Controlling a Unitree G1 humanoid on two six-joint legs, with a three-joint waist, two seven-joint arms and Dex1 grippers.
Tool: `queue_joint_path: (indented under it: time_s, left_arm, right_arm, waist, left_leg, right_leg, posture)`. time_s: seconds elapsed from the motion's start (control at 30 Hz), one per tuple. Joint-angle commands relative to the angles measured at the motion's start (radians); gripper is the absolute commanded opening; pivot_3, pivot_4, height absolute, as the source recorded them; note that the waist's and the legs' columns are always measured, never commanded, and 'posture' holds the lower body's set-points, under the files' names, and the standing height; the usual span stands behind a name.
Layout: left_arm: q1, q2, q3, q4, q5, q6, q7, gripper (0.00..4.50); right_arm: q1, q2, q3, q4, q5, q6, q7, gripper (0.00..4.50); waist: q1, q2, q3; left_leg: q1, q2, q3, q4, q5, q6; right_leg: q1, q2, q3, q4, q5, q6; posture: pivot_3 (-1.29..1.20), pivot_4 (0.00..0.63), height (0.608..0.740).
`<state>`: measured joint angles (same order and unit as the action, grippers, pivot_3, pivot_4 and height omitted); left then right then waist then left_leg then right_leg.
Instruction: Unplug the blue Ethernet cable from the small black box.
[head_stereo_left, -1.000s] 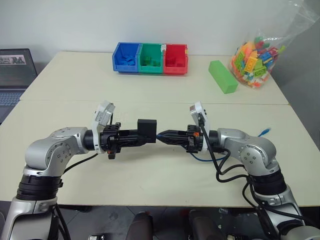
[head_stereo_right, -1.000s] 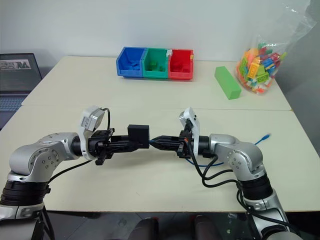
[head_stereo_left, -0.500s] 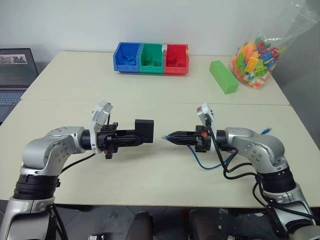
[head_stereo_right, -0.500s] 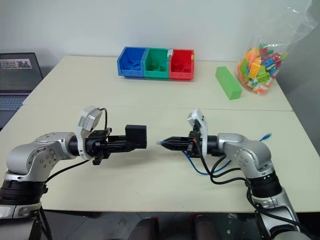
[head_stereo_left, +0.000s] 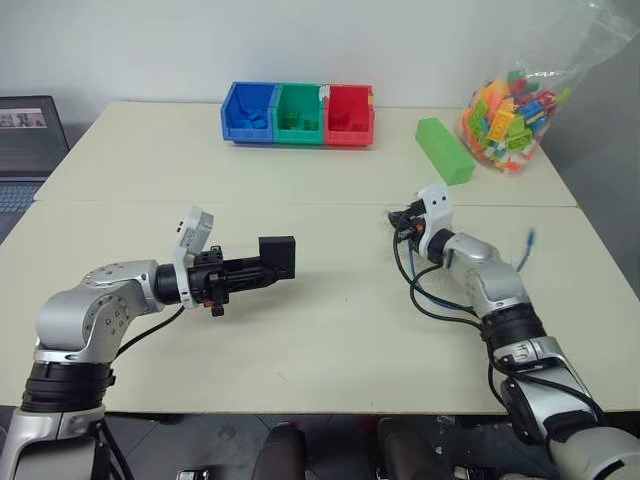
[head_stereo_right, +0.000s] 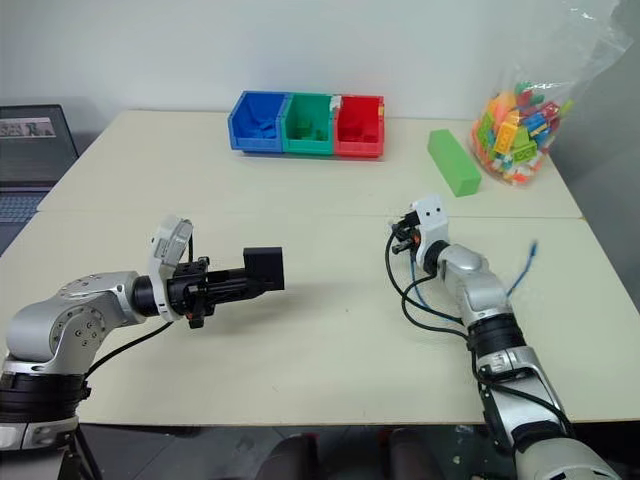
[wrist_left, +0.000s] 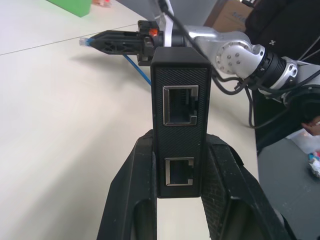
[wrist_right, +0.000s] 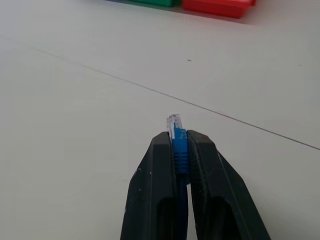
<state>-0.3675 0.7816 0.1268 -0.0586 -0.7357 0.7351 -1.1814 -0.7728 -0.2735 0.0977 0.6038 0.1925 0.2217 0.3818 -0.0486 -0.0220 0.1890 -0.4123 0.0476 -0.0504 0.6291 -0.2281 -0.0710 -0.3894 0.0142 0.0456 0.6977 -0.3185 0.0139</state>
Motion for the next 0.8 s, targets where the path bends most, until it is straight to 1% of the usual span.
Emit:
queue_joint_path:
  time_s: [0.03,0.07,0.17,0.2,0.23,0.27,0.3,0.4,0.43,0.47,0.5,0.67,0.8]
  left_arm:
    - [0.029,-0.001,0.049,-0.052,0.008,-0.04,0.033,0.78]
    - [0.035,-0.002,0.052,-0.054,0.009,-0.044,0.042,0.78]
    - [0.047,-0.013,0.062,-0.053,0.023,-0.067,0.077,0.78]
    - [0.048,-0.021,0.066,-0.046,0.038,-0.082,0.103,0.78]
    - [0.048,-0.032,0.072,-0.036,0.052,-0.098,0.132,0.78]
    - [0.041,-0.053,0.083,-0.02,0.078,-0.131,0.177,0.78]
    - [0.032,-0.076,0.093,0.0,0.108,-0.172,0.225,0.78]
    - [-0.019,-0.152,0.132,0.117,0.262,-0.38,0.437,0.78]
    - [-0.033,-0.172,0.148,0.156,0.296,-0.442,0.489,0.78]
    - [-0.043,-0.19,0.165,0.187,0.314,-0.485,0.525,0.78]
    - [-0.046,-0.21,0.186,0.215,0.32,-0.521,0.558,0.78]
    - [-0.033,-0.256,0.207,0.346,0.401,-0.679,0.657,0.78]
    - [-0.037,-0.279,0.203,0.47,0.437,-0.755,0.69,0.78]
  right_arm:
    - [-0.031,0.007,-0.035,0.025,-0.027,-0.073,-0.003,1.2]
    - [-0.029,0.006,-0.04,0.015,-0.025,-0.075,0.004,1.47]
    - [-0.015,-0.006,-0.05,-0.044,-0.022,-0.083,0.029,2.09]
    - [-0.008,-0.014,-0.05,-0.08,-0.023,-0.086,0.044,2.37]
    - [0.0,-0.022,-0.049,-0.116,-0.021,-0.086,0.064,2.49]
    - [0.012,-0.029,-0.044,-0.166,-0.011,-0.083,0.098,2.72]
    - [0.024,-0.035,-0.036,-0.219,0.005,-0.073,0.139,2.92]
    - [0.081,-0.058,0.01,-0.436,0.103,0.03,0.309,3.62]
    - [0.096,-0.067,0.026,-0.5,0.131,0.065,0.353,3.86]
    - [0.109,-0.076,0.04,-0.552,0.148,0.09,0.384,3.97]
    - [0.119,-0.086,0.062,-0.604,0.156,0.112,0.413,4.2]
    - [0.136,-0.103,0.13,-0.731,0.166,0.191,0.473,4.2]
    - [0.116,-0.091,0.173,-0.713,0.114,0.209,0.463,4.2]
  waist:
    - [0.0,0.0,0.0]
    - [0.0,0.0,0.0]
    - [0.001,0.0,0.0]
    - [0.001,0.0,0.0]
    - [0.001,0.0,0.0]
    - [0.001,0.0,0.0]
    - [0.003,0.0,0.0]
    - [0.011,0.0,0.0]
    - [0.017,0.001,0.0]
    - [0.015,0.0,0.0]
    - [0.015,0.0,0.0]
    - [0.018,0.0,0.0]
    - [0.019,0.0,0.0]
  left_leg:
    - [-0.001,0.0,0.0,0.0,0.0,0.0]
    - [-0.001,0.0,0.0,0.0,0.0,0.0]
    - [-0.001,0.0,-0.001,0.0,0.0,0.0]
    - [-0.001,0.0,-0.001,0.0,0.0,0.0]
    - [-0.001,0.0,-0.001,0.0,0.0,0.0]
    - [-0.001,0.0,-0.001,0.001,0.0,0.0]
    - [-0.001,0.0,-0.001,0.001,0.0,0.0]
    - [-0.001,0.0,-0.002,0.001,0.0,0.0]
    - [0.0,0.0,-0.002,0.002,0.0,0.0]
    - [0.0,0.0,-0.003,0.001,0.0,0.0]
    - [0.0,0.002,-0.003,0.002,0.0,0.0]
    - [-0.001,0.0,-0.002,0.002,0.0,0.0]
    - [-0.001,-0.001,-0.003,0.004,0.0,0.0]
  right_leg:
    - [0.0,0.0,0.0,0.0,0.0,0.0]
    - [0.0,0.0,0.0,0.0,0.0,0.0]
    - [-0.001,0.0,0.0,0.0,0.0,0.0]
    - [-0.001,0.0,0.0,0.0,0.0,0.0]
    - [-0.001,0.0,0.0,0.0,0.0,0.0]
    - [0.0,0.0,-0.001,0.001,0.0,0.0]
    - [0.0,0.0,-0.001,0.001,0.0,0.0]
    - [0.0,0.0,-0.001,0.002,0.0,0.0]
    - [0.0,0.0,-0.002,0.002,0.0,0.0]
    - [0.0,0.0,-0.002,0.003,0.0,0.0]
    - [0.0,0.0,-0.001,0.002,0.0,0.0]
    - [0.0,-0.002,-0.002,0.002,0.0,0.0]
    - [0.001,-0.002,-0.003,0.002,0.0,0.0]
  posture:
    - [0.0,0.15,0.74]
    - [0.0,0.15,0.74]
    - [0.0,0.15,0.74]
    - [0.0,0.15,0.74]
    - [0.0,0.15,0.74]
    - [0.0,0.15,0.74]
    - [0.0,0.15,0.74]
    - [0.0,0.15,0.74]
    - [0.0,0.15,0.74]
    - [0.0,0.15,0.74]
    - [0.0,0.15,0.74]
    - [0.0,0.15,0.74]
    - [0.0,0.15,0.74]
